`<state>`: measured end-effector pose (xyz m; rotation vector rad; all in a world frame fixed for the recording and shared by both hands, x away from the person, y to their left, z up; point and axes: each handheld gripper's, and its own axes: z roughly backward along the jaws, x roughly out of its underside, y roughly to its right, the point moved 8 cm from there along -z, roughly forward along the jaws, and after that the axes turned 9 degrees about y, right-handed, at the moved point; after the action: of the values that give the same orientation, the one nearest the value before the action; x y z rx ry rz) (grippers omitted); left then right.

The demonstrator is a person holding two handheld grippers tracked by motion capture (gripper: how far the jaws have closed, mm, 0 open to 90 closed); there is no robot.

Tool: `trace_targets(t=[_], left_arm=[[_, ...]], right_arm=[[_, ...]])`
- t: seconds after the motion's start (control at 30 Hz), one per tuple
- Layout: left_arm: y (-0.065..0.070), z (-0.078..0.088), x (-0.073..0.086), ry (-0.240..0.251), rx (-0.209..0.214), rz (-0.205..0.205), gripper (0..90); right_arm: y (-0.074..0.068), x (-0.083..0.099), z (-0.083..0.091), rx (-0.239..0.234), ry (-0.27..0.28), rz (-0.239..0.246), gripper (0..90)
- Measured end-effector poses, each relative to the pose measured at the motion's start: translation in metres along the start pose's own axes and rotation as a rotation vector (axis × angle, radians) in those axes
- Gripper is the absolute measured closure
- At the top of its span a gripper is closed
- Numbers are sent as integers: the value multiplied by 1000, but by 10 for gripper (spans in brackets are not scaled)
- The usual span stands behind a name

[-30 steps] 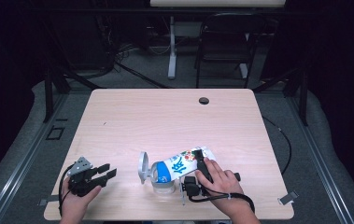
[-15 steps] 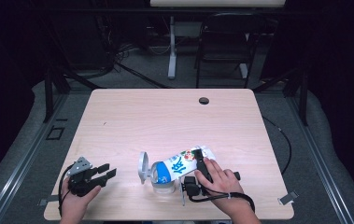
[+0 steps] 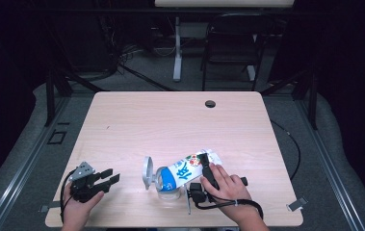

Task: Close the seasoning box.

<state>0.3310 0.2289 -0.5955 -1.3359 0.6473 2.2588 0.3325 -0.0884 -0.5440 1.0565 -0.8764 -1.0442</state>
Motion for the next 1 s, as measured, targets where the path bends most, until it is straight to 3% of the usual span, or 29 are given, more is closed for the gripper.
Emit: trace_targets(t=[1.0], left_arm=[[-1, 0, 0, 0, -1, 0, 585]], right_arm=[[1, -1, -1, -7, 2, 6, 501]])
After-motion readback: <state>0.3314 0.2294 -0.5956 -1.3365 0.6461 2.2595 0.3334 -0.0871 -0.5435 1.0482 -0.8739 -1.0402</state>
